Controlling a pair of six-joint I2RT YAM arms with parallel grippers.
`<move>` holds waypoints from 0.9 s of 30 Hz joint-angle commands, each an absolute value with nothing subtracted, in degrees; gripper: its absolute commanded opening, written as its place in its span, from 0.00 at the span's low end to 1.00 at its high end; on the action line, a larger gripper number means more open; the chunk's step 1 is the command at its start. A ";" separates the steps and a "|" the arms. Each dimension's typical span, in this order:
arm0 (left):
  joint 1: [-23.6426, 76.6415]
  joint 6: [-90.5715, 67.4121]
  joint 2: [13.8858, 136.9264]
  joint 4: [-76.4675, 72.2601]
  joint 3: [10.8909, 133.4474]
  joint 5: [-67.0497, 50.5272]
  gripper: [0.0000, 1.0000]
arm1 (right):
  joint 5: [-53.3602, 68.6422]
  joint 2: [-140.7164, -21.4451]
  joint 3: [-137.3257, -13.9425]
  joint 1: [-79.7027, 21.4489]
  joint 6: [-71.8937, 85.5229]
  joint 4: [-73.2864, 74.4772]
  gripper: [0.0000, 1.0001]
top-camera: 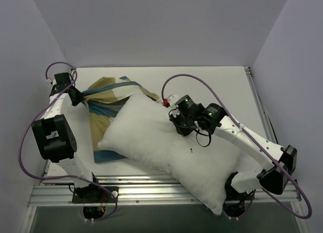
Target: Remove the pillowcase from the pillow
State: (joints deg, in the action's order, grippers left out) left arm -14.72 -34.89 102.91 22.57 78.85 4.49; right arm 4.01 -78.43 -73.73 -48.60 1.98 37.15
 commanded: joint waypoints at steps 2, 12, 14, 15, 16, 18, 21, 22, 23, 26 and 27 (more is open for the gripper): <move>-15.73 -34.46 105.20 21.18 81.30 8.61 0.02 | -4.48 -72.34 -82.87 -45.44 4.57 45.26 0.00; -15.82 -32.52 104.33 23.38 80.60 9.93 0.02 | -13.97 -74.88 -102.20 -35.44 5.89 43.69 0.00; -16.00 -32.61 102.93 24.78 80.33 9.84 0.02 | -13.54 -75.23 -105.10 -30.86 5.71 42.55 0.00; -16.17 -32.61 102.40 25.05 80.07 9.58 0.02 | -13.27 -75.58 -105.73 -29.63 5.71 42.02 0.00; -16.17 -32.78 101.70 25.40 79.37 8.62 0.02 | -13.27 -75.59 -106.17 -28.58 5.97 41.40 0.00; -16.17 -32.96 99.06 26.10 78.23 7.57 0.02 | -13.62 -76.46 -105.65 -25.32 5.98 39.21 0.00; -16.17 -32.61 94.32 27.85 75.85 6.16 0.02 | -13.89 -77.69 -101.71 -20.58 7.12 35.52 0.00; -16.17 -32.09 92.83 29.08 75.41 5.89 0.02 | -13.97 -77.70 -99.78 -19.44 7.47 33.85 0.00; -16.17 -31.12 89.33 29.44 74.11 5.19 0.02 | -13.89 -77.52 -97.67 -18.12 8.43 30.27 0.00; -16.17 -29.10 82.21 30.76 71.99 4.92 0.06 | -11.60 -78.66 -90.98 -13.28 9.75 25.33 0.00; -16.17 -28.57 80.70 31.20 71.11 4.92 0.07 | -11.86 -80.05 -90.01 -12.31 11.84 24.36 0.00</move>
